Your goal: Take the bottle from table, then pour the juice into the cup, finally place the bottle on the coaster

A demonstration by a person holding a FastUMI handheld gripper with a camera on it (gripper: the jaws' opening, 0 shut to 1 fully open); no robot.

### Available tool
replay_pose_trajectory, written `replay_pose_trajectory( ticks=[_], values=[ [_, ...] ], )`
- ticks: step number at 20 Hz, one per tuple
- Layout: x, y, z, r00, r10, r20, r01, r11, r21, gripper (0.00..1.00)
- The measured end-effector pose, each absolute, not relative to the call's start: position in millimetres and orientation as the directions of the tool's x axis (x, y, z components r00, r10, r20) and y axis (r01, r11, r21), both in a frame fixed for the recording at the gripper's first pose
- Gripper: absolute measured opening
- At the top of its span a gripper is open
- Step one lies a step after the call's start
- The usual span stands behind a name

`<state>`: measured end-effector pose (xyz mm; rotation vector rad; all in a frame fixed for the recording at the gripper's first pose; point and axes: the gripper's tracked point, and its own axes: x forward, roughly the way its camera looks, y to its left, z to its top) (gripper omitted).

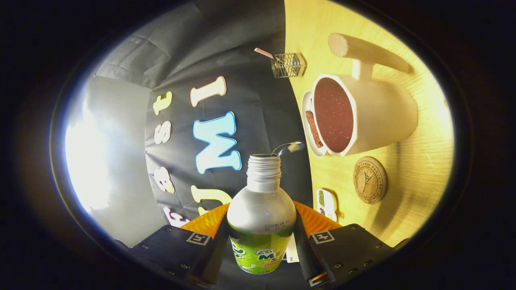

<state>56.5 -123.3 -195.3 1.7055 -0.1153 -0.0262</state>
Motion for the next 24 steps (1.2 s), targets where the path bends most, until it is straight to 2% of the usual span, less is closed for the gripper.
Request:
replay_pose_trajectory(
  ticks=[24],
  values=[
    [65.3,-116.3,-186.9,0.991,-0.105,0.087,-0.110,-0.230,0.967,0.75]
  ],
)
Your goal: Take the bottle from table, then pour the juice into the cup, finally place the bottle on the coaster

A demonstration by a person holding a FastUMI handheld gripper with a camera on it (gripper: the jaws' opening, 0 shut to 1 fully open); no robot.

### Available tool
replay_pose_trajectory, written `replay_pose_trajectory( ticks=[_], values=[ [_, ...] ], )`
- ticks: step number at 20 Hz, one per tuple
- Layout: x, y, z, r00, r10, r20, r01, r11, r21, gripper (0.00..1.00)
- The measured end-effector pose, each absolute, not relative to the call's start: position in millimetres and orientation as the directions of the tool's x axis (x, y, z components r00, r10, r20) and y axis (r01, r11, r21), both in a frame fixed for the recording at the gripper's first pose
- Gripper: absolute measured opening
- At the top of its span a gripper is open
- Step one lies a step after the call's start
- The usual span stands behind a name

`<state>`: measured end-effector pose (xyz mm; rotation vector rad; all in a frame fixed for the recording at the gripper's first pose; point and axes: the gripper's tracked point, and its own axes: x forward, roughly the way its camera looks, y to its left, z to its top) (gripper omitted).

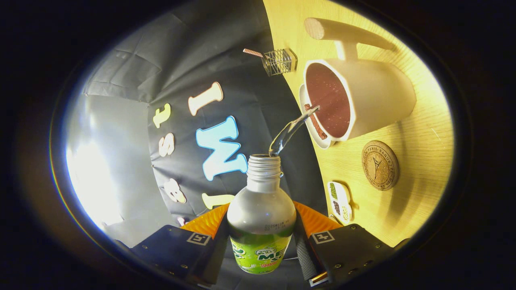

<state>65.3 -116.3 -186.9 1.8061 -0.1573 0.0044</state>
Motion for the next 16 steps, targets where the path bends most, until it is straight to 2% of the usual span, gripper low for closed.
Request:
replay_pose_trajectory(
  ticks=[16],
  values=[
    [64,-116,-172,0.983,-0.139,0.118,-0.159,-0.334,0.929,0.75]
  ],
)
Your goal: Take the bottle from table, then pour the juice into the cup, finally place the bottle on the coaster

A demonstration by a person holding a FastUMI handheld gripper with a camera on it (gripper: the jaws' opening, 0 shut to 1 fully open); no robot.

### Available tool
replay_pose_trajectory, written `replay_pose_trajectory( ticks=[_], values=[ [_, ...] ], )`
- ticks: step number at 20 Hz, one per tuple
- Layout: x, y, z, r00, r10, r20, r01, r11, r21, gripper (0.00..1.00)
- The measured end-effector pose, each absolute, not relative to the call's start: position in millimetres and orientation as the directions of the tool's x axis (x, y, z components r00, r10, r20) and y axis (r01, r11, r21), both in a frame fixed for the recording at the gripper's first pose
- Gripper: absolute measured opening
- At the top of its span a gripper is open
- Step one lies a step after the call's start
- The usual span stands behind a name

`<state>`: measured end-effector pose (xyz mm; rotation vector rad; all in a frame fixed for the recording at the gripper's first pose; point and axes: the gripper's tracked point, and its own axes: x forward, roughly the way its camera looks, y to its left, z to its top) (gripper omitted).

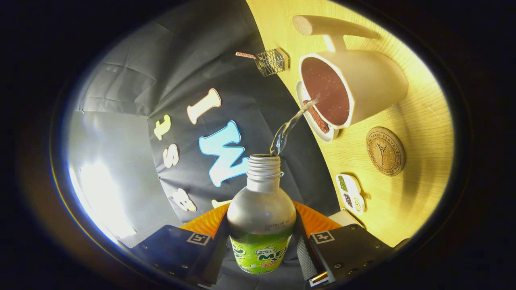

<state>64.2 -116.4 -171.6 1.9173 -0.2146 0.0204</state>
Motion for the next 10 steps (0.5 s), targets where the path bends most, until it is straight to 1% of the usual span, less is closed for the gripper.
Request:
replay_pose_trajectory(
  ticks=[10],
  values=[
    [66,-127,-177,0.979,-0.170,0.110,-0.168,-0.380,0.910,0.75]
  ],
)
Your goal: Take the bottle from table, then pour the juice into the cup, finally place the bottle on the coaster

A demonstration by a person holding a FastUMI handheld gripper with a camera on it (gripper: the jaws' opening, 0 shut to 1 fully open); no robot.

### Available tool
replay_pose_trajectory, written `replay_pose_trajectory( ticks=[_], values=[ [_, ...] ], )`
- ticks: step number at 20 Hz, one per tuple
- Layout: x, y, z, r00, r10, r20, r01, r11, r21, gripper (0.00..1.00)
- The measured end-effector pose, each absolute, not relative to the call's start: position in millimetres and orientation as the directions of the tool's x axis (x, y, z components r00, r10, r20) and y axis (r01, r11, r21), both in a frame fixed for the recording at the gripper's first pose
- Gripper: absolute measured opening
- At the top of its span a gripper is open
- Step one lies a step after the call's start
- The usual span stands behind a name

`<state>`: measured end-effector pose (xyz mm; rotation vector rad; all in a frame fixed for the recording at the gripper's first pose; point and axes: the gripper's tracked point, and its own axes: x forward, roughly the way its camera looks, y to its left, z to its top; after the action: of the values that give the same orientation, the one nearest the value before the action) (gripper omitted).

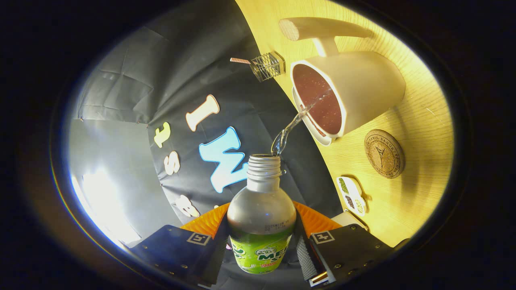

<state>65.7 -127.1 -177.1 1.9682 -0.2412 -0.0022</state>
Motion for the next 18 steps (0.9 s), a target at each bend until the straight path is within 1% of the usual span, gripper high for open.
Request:
replay_pose_trajectory(
  ticks=[4,9,12,15,18],
  values=[
    [66,-131,-175,0.975,-0.187,0.117,-0.185,-0.405,0.895,0.75],
    [67,-136,-177,0.970,-0.215,0.110,-0.202,-0.473,0.858,0.75],
    [66,-139,-175,0.968,-0.226,0.108,-0.208,-0.487,0.848,0.75],
    [63,-148,-167,0.953,-0.267,0.140,-0.261,-0.497,0.827,0.75],
    [63,-148,-167,0.953,-0.270,0.135,-0.259,-0.502,0.825,0.75]
  ],
)
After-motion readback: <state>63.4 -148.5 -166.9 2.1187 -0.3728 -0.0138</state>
